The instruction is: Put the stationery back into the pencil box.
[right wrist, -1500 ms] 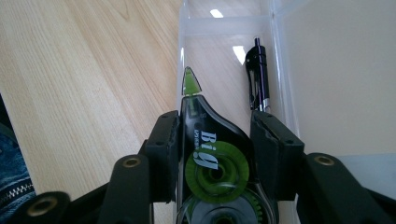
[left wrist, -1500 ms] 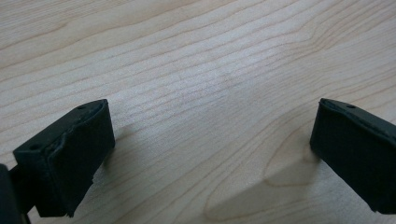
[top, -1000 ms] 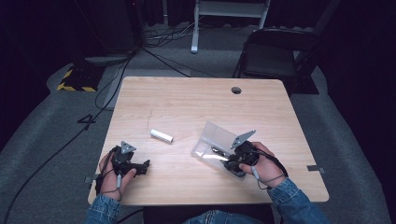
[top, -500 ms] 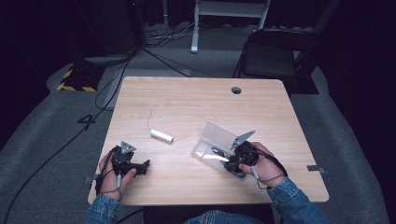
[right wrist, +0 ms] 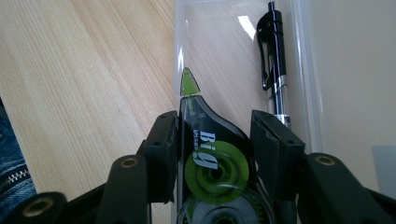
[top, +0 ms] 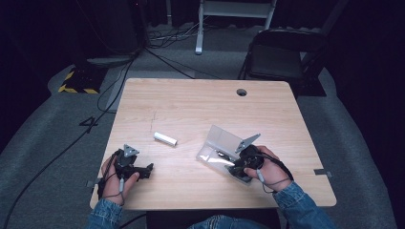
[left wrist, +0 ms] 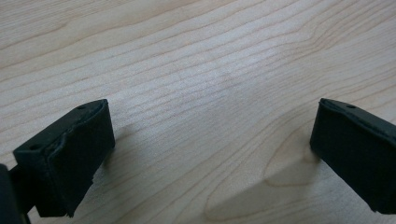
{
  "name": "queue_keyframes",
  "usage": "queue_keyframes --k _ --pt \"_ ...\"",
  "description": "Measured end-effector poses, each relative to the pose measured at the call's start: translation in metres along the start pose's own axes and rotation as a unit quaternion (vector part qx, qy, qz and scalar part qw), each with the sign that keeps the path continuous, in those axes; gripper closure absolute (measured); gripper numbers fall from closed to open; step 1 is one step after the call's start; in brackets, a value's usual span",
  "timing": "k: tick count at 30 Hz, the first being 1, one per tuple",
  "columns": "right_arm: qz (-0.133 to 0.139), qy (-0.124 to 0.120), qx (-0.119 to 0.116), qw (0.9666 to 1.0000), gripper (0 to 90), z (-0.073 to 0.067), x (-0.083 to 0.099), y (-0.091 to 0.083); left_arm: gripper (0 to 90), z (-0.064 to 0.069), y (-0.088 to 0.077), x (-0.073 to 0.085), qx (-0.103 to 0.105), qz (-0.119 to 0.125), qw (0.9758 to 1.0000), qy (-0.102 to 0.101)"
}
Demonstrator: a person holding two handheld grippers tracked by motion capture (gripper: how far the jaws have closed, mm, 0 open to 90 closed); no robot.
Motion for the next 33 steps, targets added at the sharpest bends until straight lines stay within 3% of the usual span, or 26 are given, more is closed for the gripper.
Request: queue_keyframes --k 16,26,33 --pt "0.021 0.009 0.005 0.9997 48.6 0.003 -0.003 -0.006 0.2 0.0 0.0 0.0 0.0 0.0 1.0 0.0" --pt "0.063 0.017 0.022 0.9976 51.2 0.005 -0.013 -0.02 0.2 0.0 0.0 0.0 0.0 0.0 1.0 0.0" --pt "0.096 0.009 0.034 0.9948 53.1 -0.001 -0.028 -0.03 0.4 0.0 0.0 0.001 0.0 0.0 1.0 0.001"
Point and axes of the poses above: each handheld gripper's, and its own axes: y roughly forward along the jaws, x roughly out of its underside, z roughly to its right, the point moved 10 cm from there along y, roughly forward along the jaws, and after that the axes turned 14 degrees about -z, right-handed, at the moved point
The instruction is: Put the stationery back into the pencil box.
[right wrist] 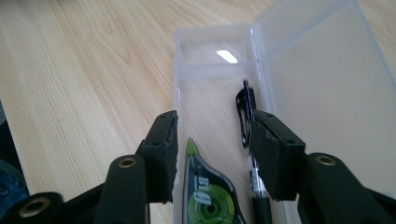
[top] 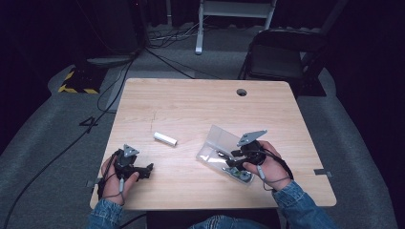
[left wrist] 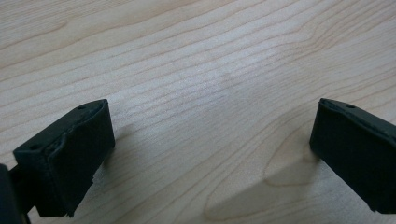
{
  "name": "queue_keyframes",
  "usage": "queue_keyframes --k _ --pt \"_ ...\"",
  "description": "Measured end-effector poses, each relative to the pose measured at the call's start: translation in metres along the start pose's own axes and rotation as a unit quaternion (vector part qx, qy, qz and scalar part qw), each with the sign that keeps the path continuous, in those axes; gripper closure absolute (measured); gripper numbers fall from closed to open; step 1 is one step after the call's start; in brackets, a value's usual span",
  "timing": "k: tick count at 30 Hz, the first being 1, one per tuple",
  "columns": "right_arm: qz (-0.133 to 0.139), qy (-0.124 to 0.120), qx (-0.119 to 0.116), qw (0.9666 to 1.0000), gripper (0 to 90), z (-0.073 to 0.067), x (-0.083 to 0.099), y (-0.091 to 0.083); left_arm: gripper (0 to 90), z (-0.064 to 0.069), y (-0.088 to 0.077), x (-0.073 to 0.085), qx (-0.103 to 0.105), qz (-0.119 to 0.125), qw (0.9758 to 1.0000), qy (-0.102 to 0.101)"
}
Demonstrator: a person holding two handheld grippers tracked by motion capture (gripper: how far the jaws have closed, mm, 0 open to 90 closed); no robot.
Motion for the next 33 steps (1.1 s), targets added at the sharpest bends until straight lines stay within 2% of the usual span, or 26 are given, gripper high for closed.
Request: queue_keyframes --k 12,22,27,33 --pt "0.04 -0.001 0.014 0.9991 51.3 -0.005 -0.025 -0.01 0.1 -0.001 0.0 0.0 -0.002 0.0 1.0 0.001" --pt "0.045 -0.009 0.022 0.9987 47.6 -0.009 -0.044 -0.009 0.1 -0.001 0.0 0.0 -0.002 0.0 1.0 -0.001" --pt "0.053 -0.005 0.025 0.9983 44.1 -0.01 -0.056 -0.006 0.1 -0.001 0.0 0.0 -0.002 0.0 1.0 -0.001" --pt "0.065 -0.006 0.027 0.9975 42.1 -0.011 -0.076 0.0 0.1 -0.001 0.0 -0.001 -0.003 -0.001 1.0 -0.002"
Point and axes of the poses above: each handheld gripper's, and its own axes: y roughly forward along the jaws, x roughly out of its underside, z roughly to its right, the point moved 10 cm from there along y, roughly forward along the jaws, and after that the axes turned 14 degrees about -z, right-handed, at the moved point
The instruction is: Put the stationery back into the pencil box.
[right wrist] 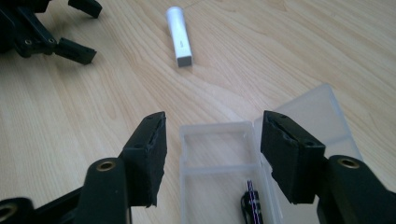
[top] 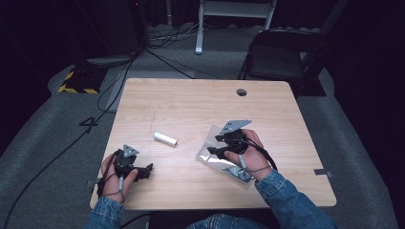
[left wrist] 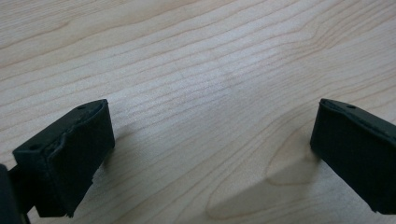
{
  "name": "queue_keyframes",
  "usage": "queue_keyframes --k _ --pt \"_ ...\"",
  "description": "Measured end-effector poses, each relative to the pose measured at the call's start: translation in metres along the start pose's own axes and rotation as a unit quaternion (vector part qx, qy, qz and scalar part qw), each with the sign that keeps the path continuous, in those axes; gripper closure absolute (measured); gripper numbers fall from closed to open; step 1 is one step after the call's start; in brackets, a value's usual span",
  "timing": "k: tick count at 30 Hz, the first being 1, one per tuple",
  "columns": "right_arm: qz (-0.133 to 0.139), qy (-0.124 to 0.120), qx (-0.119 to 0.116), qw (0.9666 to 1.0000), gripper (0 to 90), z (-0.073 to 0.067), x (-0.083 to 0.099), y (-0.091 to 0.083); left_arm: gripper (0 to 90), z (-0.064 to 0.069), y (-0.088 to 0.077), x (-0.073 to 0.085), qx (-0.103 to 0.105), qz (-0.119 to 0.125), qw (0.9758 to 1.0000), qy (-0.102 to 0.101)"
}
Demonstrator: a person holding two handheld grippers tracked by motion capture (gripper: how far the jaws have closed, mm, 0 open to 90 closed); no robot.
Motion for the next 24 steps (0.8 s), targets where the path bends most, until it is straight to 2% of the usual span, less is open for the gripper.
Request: queue_keyframes --k 5,11,16,24 --pt "0.003 -0.014 0.005 0.9999 40.2 -0.003 -0.016 0.008 0.1 0.0 0.0 0.0 0.0 0.0 1.0 0.0" --pt "0.006 -0.016 0.002 0.9999 37.8 -0.007 -0.033 0.02 0.0 0.0 0.0 0.0 0.0 0.0 1.0 0.0" --pt "0.0 -0.025 0.005 0.9997 40.1 -0.01 -0.042 0.031 0.0 0.0 0.0 0.0 0.0 0.0 1.0 0.0" --pt "-0.011 -0.022 0.007 0.9997 44.3 -0.013 -0.064 0.057 0.0 0.0 0.0 0.0 0.0 0.0 1.0 0.0"
Point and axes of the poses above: each handheld gripper's, and its own axes: y roughly forward along the jaws, x roughly out of its underside, z roughly to its right, the point moved 10 cm from there along y, roughly forward along the jaws, and after that the axes turned 14 degrees about -z, right-handed, at the moved point
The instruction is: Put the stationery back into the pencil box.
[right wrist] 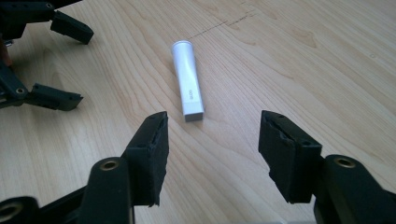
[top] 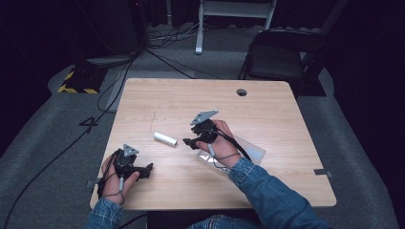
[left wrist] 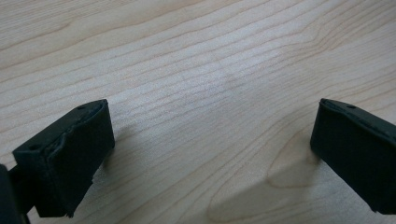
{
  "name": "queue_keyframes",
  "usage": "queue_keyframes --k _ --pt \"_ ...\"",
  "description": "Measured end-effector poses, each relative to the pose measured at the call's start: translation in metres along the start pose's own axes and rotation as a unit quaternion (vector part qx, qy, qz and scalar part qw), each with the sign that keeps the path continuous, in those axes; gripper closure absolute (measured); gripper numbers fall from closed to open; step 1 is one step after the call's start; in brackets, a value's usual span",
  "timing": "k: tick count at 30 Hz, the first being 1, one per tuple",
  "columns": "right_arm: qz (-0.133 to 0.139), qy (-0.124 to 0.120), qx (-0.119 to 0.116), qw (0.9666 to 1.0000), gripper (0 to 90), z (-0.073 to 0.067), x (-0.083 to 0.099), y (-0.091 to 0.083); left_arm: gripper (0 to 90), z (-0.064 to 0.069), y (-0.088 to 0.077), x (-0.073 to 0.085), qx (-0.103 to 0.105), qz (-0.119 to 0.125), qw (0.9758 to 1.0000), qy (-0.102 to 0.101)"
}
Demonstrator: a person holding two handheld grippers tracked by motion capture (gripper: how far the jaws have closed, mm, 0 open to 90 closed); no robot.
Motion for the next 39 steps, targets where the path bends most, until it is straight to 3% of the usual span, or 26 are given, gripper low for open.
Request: queue_keyframes --k 5,10,20,25,33,39 --pt "-0.006 0.003 -0.005 1.0 44.3 -0.002 -0.008 0.011 0.1 0.001 -0.001 0.003 0.001 -0.001 1.0 0.001" --pt "-0.017 -0.001 -0.01 0.9998 46.7 -0.008 -0.018 0.033 0.2 0.002 -0.002 0.004 0.002 -0.001 1.0 0.004" --pt "-0.042 -0.019 -0.008 0.9989 51.5 -0.012 -0.026 0.065 0.1 0.002 -0.004 0.007 0.002 0.0 1.0 0.005" --pt "-0.052 -0.02 -0.017 0.9983 54.4 -0.012 -0.025 0.078 0.2 0.002 -0.004 0.007 0.002 -0.001 1.0 0.005" --pt "-0.065 -0.025 -0.011 0.9975 57.8 -0.008 -0.021 0.088 0.1 0.002 -0.004 0.007 0.002 0.0 1.0 0.005" --pt "-0.078 -0.033 -0.012 0.9963 65.2 -0.01 -0.019 0.094 0.1 0.002 -0.004 0.007 0.002 0.0 1.0 0.005"
Point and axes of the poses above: each handheld gripper's, and its own axes: y roughly forward along the jaws, x roughly out of its underside, z roughly to its right, the point moved 10 cm from there along y, roughly forward along the jaws, and after that the axes turned 14 degrees about -z, right-handed, at the moved point
